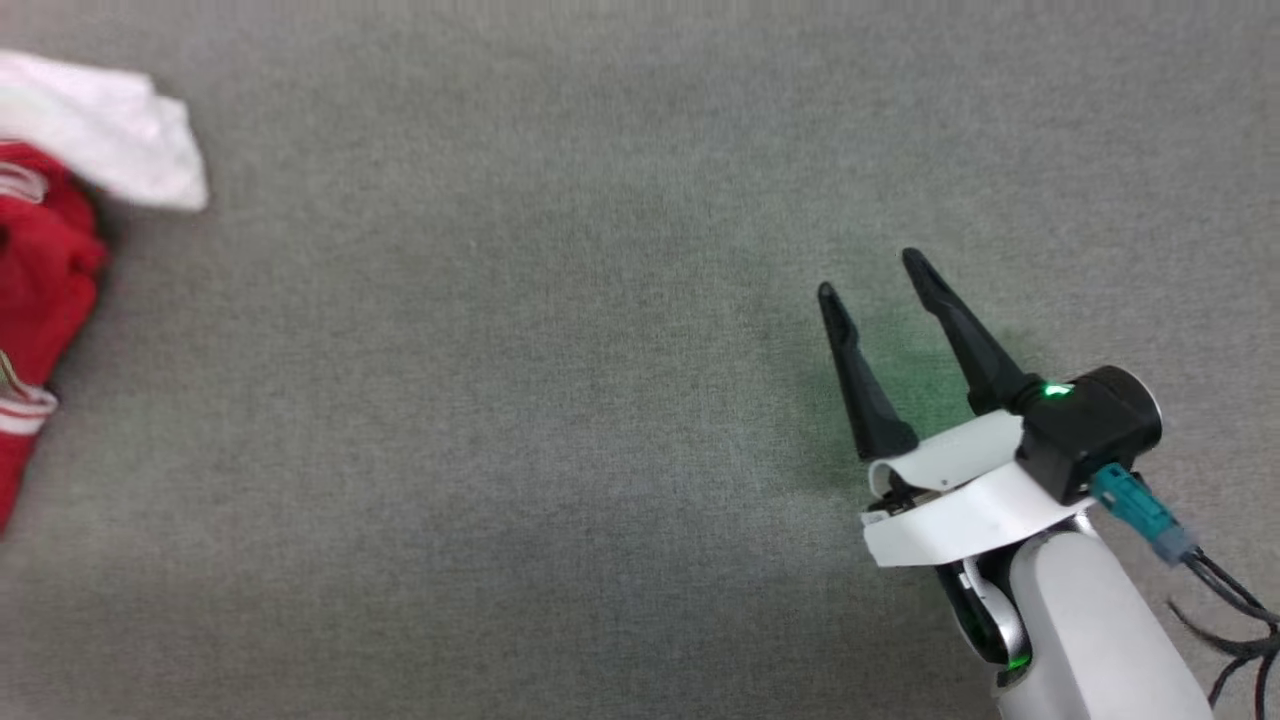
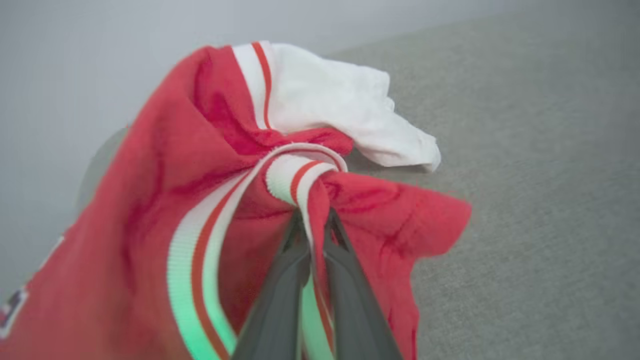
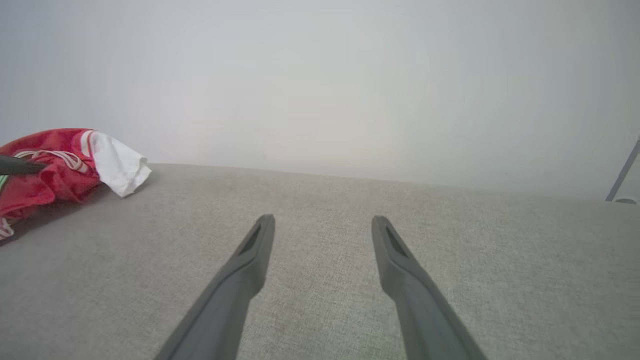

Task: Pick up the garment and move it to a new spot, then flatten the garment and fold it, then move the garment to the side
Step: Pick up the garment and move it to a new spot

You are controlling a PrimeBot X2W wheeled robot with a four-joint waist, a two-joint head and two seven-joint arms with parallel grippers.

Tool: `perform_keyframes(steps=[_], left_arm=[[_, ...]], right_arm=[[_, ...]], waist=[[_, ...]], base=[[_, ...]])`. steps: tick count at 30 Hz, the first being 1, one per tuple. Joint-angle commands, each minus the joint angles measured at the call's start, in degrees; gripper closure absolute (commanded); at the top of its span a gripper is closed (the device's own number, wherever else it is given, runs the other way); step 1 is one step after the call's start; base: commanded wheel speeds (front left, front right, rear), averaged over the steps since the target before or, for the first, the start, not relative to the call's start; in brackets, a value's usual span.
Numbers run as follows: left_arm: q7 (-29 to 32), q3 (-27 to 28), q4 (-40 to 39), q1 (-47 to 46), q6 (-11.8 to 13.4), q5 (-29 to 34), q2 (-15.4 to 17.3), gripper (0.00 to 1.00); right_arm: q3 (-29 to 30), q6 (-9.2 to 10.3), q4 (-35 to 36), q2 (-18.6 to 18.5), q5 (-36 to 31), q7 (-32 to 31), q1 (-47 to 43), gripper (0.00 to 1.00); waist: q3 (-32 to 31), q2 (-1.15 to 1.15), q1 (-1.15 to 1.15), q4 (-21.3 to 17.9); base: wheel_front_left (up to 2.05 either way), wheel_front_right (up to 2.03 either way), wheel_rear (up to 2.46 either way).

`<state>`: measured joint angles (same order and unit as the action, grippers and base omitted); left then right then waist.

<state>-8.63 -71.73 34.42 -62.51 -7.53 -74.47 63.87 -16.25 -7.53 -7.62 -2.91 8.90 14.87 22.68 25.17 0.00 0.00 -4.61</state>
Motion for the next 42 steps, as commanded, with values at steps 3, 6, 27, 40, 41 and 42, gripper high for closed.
perform_keyframes(steps=[3,6,27,40,41,42], left_arm=[[-1.83,-0.87,-4.48,-3.0,0.08,4.11,0.37,1.0],[-2.7,-1.35,-10.29,-5.09,0.08,6.93,0.32,1.0],[7.84,-1.55,-42.75,-2.44,0.08,20.73,-6.75,1.0],[19.47,-2.09,-33.79,7.15,0.17,25.81,-3.4,1.0],[19.79,-2.17,-32.8,7.39,0.32,25.41,-3.59,1.0],[20.14,-2.25,-31.93,7.58,0.4,25.21,-3.83,1.0]], right_arm=[[1.24,0.07,0.22,0.04,1.74,0.31,-1.77,0.0],[3.04,0.07,1.68,-0.01,3.39,0.37,-2.97,0.0],[9.98,0.07,13.83,0.07,12.36,0.3,-12.35,0.0],[8.46,0.07,16.17,0.07,15.08,0.3,-14.54,0.0],[8.2,0.07,16.19,0.07,14.93,0.29,-14.46,0.0],[7.96,0.07,16.2,0.06,14.58,0.3,-14.35,0.0]], waist=[[-3.6,0.0,0.0,-0.9],[-3.99,0.0,0.0,-1.99],[0.95,0.0,0.0,-15.86],[3.16,0.0,0.0,-19.73],[3.28,0.0,0.0,-19.83],[3.36,0.0,0.0,-19.89]], base=[[0.0,0.0,0.0],[0.0,0.0,0.0],[0.0,0.0,0.0],[0.0,0.0,0.0],[0.0,0.0,0.0],[0.0,0.0,0.0]])
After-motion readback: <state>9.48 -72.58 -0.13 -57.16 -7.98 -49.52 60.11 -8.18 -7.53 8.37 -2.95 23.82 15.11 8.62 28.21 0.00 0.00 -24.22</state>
